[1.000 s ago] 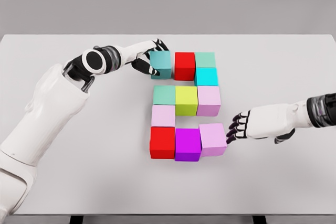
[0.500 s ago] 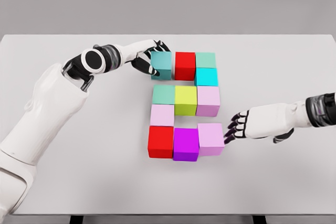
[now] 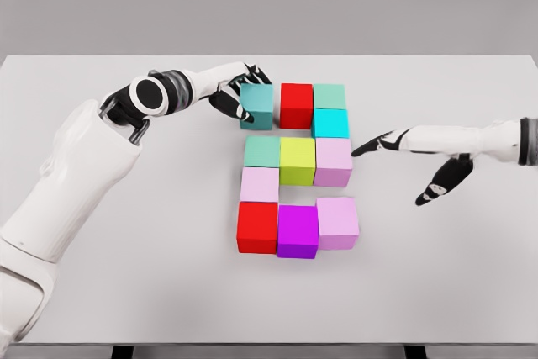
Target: Assemble the squares on the desktop into the number 2
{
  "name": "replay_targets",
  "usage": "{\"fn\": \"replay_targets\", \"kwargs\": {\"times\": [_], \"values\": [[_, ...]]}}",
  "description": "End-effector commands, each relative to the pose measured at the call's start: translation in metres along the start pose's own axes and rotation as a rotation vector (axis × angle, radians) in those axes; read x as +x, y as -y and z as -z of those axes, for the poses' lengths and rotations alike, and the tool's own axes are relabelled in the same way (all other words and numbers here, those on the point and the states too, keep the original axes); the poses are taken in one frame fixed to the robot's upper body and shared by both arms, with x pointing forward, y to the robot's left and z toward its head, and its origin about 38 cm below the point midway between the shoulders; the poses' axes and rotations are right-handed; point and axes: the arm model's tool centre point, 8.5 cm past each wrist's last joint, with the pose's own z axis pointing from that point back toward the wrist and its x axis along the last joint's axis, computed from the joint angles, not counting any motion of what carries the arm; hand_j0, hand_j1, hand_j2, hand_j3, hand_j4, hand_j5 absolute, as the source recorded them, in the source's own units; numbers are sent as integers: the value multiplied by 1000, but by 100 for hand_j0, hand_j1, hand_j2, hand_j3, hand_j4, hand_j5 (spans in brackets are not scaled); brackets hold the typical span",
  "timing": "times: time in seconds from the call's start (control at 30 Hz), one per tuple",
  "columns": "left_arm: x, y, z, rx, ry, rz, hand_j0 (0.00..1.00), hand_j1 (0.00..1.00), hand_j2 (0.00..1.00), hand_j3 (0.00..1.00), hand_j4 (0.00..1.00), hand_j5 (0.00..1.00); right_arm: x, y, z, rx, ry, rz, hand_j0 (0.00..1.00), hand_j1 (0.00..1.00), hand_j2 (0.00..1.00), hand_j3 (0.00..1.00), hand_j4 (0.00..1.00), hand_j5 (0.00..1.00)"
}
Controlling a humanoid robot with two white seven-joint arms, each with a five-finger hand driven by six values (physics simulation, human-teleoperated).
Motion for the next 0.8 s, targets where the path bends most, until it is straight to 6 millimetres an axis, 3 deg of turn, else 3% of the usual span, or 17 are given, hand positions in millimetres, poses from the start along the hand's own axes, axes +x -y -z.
{"fn": "replay_targets", "kwargs": {"times": [0.0,0.23,0.43,0.63,0.77], "values": [[-1,0,0,-1,-1,-1,70,70,70,70,70,70,2,-5,16,-56,94,145,100,100,100,100,100,100],[-3,1,1,-2,-8,-1,75,75,75,75,75,75,28,-49,36,30,209,226,100,100,100,100,100,100],[-10,0,3,-4,-30,-12,75,75,75,75,75,75,22,-58,33,1,216,302,100,100,100,100,100,100],[-7,-6,5,2,-14,6,75,75,75,75,75,75,-1,-57,24,-46,158,344,100,100,100,100,100,100],[-5,-8,5,5,-10,10,75,75,75,75,75,75,0,-57,39,-46,185,352,100,100,100,100,100,100]]}}
